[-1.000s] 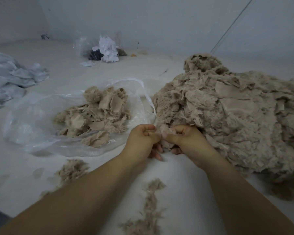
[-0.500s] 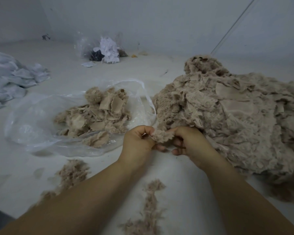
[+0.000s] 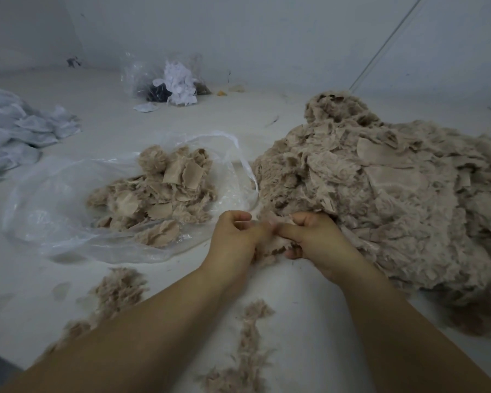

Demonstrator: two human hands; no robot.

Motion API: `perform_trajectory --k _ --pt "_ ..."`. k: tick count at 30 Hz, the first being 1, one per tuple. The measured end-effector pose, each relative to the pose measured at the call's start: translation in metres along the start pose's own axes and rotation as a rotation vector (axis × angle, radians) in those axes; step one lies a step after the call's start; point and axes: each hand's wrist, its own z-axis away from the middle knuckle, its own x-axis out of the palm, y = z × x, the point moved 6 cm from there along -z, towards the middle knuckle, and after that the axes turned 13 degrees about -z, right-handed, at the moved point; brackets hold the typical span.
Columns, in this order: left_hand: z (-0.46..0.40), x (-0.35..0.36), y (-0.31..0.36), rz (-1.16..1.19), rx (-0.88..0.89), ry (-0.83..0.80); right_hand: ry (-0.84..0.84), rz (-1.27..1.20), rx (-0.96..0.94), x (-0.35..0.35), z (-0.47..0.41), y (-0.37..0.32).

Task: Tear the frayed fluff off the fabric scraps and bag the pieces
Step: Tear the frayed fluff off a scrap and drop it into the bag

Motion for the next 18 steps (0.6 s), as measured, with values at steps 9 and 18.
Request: perform_trajectory --k 9,18 --pt "-0.001 0.001 0.014 -0.239 0.052 -0.200 -0.062 0.004 0.023 0.004 0.001 -0.003" --pt "-0.007 -0.006 0.014 -0.099 0.020 -0.057 -0.100 0.041 0.016 0.008 0.003 -0.005"
